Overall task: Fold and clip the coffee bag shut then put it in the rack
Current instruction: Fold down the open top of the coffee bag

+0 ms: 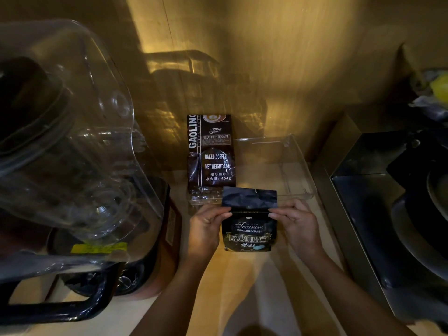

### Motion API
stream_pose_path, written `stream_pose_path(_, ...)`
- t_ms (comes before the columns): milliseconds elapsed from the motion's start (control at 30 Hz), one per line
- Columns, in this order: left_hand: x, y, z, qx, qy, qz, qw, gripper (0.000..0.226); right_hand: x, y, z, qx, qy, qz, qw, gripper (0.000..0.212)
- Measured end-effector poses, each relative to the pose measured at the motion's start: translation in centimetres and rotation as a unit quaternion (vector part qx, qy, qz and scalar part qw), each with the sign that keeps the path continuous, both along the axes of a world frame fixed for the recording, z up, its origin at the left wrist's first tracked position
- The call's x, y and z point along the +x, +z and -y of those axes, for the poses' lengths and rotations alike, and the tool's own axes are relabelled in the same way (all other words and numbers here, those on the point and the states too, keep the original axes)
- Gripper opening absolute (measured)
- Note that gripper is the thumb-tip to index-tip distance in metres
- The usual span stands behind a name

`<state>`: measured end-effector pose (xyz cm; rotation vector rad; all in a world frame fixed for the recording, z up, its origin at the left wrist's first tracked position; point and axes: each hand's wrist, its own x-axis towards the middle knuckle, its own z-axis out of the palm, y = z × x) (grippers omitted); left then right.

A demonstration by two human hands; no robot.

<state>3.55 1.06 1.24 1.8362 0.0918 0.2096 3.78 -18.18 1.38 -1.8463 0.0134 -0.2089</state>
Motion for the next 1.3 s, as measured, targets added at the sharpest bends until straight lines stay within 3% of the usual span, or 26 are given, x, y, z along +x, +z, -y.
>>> stream_pose_path(233,-0.7,-0.2,-0.3,0.159,0.010,0.065,0.985,0.007,0.0,-0.6,0.6,-0.109,0.013,0.026,0.994,0.015)
stream_pose_path(433,-1.3,0.1,0.0,0.224,-0.083,0.041,0.970,0.008,0.1,-0.6,0.5,-0.133,0.034,0.022,0.990,0.013)
stream_pose_path(633,-0.7,1.4,0.8,0.351,-0.156,0.080,0.920,0.009,0.0,-0.1,-0.2,-0.147,0.060,0.013,0.987,0.011)
stream_pose_path(1000,0.1,2.2,4.5,0.398,-0.189,0.131,0.888,0.011,-0.4,0.1,-0.1,-0.170,0.064,0.026,0.983,0.012)
stream_pose_path(1100,0.2,2.2,4.7,0.414,-0.194,0.129,0.880,0.001,-0.5,0.0,-0.1,-0.192,0.064,0.049,0.978,0.009)
stream_pose_path(1300,0.3,1.9,3.7,0.454,-0.156,0.121,0.869,0.010,-0.2,-0.1,0.2,-0.236,0.057,0.088,0.966,0.012)
